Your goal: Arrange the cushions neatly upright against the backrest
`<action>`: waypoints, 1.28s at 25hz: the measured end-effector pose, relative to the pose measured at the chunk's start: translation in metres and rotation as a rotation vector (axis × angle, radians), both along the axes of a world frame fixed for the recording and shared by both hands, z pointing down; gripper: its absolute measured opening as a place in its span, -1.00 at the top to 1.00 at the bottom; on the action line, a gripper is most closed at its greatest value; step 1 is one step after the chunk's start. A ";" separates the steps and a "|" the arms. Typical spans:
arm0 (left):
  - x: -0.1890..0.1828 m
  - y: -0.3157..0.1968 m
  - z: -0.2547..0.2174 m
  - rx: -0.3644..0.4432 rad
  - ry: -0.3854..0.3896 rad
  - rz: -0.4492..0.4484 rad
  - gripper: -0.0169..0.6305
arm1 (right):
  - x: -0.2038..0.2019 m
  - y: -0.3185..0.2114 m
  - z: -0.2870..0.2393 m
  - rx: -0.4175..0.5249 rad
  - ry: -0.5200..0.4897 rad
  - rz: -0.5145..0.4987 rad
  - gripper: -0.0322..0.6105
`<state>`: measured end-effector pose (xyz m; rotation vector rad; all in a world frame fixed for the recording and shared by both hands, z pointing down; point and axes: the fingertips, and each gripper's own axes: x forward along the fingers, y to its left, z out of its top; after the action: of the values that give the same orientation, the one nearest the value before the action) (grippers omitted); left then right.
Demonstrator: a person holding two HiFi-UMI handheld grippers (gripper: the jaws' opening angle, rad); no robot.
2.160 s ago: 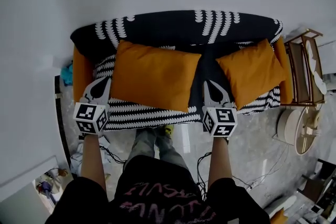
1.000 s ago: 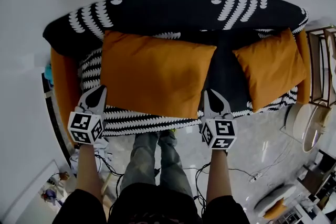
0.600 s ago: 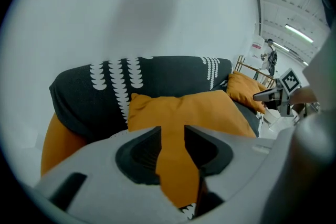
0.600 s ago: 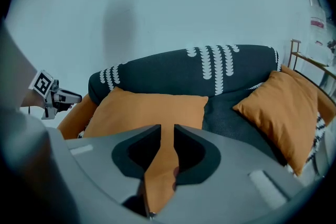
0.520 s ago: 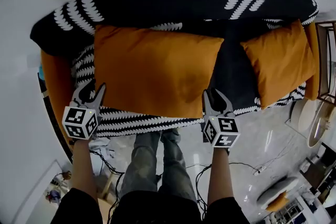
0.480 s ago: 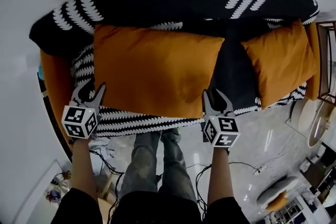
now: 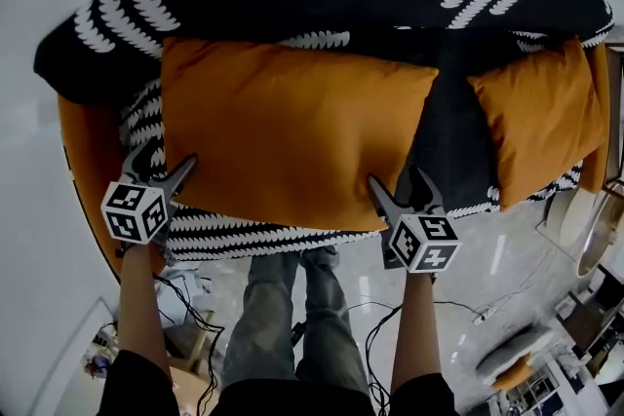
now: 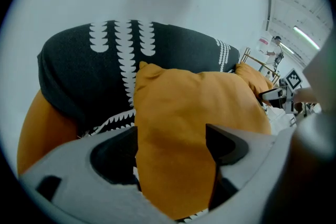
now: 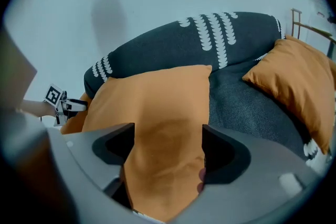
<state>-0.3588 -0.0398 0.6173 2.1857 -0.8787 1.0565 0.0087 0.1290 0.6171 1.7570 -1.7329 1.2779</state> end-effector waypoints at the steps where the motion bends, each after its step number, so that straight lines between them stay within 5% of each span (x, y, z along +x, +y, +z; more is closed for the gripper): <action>1: 0.000 0.000 0.006 -0.009 -0.003 0.010 -0.35 | 0.000 0.001 0.005 -0.009 -0.007 0.000 -0.40; 12: 0.014 -0.013 0.046 -0.079 -0.007 0.134 -0.55 | 0.004 0.001 0.054 -0.081 -0.067 -0.001 -0.60; 18: 0.018 -0.017 0.060 -0.087 -0.008 0.140 -0.59 | 0.006 -0.002 0.073 -0.098 -0.173 0.007 -0.79; 24: 0.017 -0.019 0.072 -0.163 0.021 0.127 -0.72 | 0.002 -0.007 0.078 -0.108 -0.209 -0.024 -0.75; 27: 0.021 -0.017 0.072 -0.186 0.036 0.145 -0.68 | 0.001 -0.008 0.078 -0.104 -0.219 -0.021 -0.72; 32: 0.032 -0.011 0.065 -0.142 0.067 0.196 -0.20 | -0.006 -0.014 0.073 -0.064 -0.181 -0.036 -0.47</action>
<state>-0.3264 -0.0504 0.6821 2.2054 -0.5509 1.0949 0.0030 0.1153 0.6900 1.6103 -1.7888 1.5001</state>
